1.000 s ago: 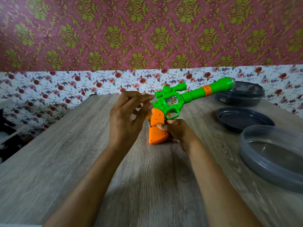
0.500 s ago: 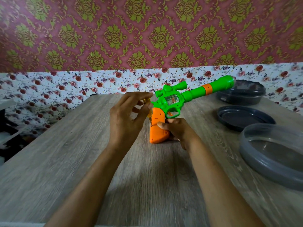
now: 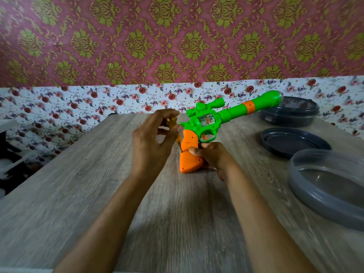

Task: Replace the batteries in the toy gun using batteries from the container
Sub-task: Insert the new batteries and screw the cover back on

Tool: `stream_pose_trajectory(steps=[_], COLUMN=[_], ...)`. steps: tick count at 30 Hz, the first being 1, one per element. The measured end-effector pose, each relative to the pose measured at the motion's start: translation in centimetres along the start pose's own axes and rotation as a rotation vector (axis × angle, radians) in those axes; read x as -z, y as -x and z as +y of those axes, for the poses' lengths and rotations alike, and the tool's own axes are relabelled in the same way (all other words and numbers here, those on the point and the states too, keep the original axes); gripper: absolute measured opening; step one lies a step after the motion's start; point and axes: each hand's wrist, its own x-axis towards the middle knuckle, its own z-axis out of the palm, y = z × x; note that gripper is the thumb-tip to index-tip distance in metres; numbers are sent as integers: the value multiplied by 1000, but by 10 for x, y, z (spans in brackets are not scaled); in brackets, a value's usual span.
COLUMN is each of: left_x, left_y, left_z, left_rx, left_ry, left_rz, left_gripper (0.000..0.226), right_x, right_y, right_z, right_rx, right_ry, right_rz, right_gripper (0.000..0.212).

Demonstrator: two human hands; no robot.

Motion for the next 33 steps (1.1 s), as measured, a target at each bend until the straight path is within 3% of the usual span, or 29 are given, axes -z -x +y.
stream_pose_trajectory(steps=[9,20,33], left_x=[-2,-1,-2], left_y=[1,-2,-2], left_z=[-5,-5,-8], left_rx=[12,-45,-65], left_ry=[-31,-63,-35], left_rz=[-131,-4,-96], left_gripper=[44,28,37], right_x=[0,1,2], right_y=[-1,-1,1], right_z=[2,2,1], right_rx=[8,30,23], right_ry=[-13,-14,-49], right_rz=[1,4,6], right_gripper=[29,28,31])
